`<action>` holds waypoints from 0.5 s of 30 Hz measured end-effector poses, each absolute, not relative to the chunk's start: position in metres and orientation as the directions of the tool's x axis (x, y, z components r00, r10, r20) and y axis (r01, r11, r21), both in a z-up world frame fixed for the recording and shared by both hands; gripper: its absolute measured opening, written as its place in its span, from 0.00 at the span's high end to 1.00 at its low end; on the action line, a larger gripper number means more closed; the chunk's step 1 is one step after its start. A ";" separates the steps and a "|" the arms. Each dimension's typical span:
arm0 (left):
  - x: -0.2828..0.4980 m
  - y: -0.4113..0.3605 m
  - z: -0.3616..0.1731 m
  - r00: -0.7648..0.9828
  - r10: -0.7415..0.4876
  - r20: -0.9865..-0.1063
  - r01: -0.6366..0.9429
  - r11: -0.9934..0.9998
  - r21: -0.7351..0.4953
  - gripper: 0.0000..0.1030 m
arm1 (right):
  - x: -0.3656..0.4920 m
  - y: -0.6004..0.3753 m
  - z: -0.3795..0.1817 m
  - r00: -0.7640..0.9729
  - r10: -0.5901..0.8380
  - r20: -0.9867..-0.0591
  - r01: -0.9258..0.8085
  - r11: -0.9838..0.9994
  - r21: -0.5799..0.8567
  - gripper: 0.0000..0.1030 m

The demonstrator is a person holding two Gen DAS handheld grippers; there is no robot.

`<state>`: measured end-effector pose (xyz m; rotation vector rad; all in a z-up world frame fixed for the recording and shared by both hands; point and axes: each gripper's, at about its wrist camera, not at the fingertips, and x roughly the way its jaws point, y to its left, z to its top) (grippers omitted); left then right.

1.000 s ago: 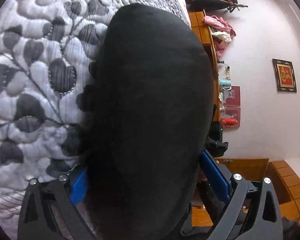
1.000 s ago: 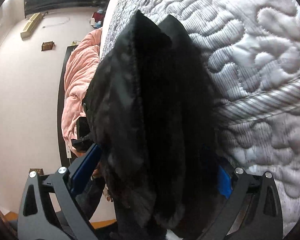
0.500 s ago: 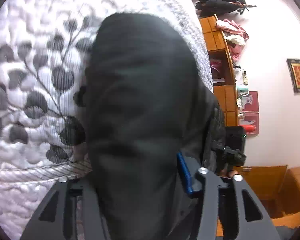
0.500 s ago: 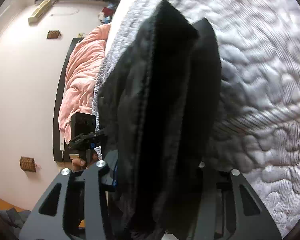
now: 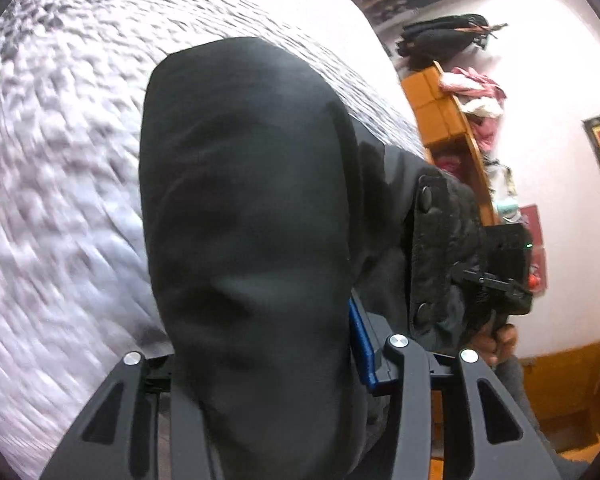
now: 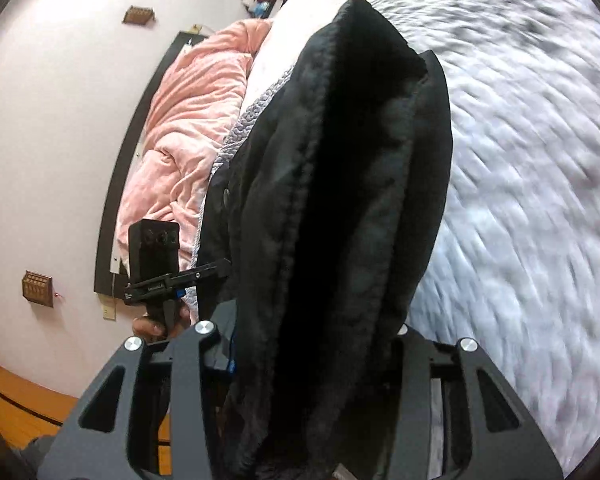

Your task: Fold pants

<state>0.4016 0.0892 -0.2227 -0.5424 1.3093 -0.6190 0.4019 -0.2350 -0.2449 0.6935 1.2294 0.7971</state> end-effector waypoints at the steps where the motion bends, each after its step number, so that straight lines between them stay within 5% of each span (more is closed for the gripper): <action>1: 0.412 0.094 -0.225 0.141 -0.680 -0.720 0.102 0.733 -0.672 0.57 | 0.415 -0.227 -0.246 0.132 0.829 -0.544 -0.153 0.559 0.815 0.59; 6: 0.451 0.125 -0.259 0.105 -0.647 -0.755 0.019 0.761 -0.649 0.56 | 0.473 -0.188 -0.279 0.078 0.810 -0.581 -0.106 0.587 0.803 0.55; 10: 0.450 0.143 -0.289 0.080 -0.693 -0.717 -0.065 0.714 -0.697 0.32 | 0.491 -0.190 -0.315 0.067 0.782 -0.620 -0.039 0.623 0.782 0.35; 15: 0.431 0.170 -0.270 0.151 -0.695 -0.703 -0.062 0.703 -0.709 0.26 | 0.479 -0.212 -0.302 0.122 0.728 -0.675 -0.069 0.685 0.726 0.26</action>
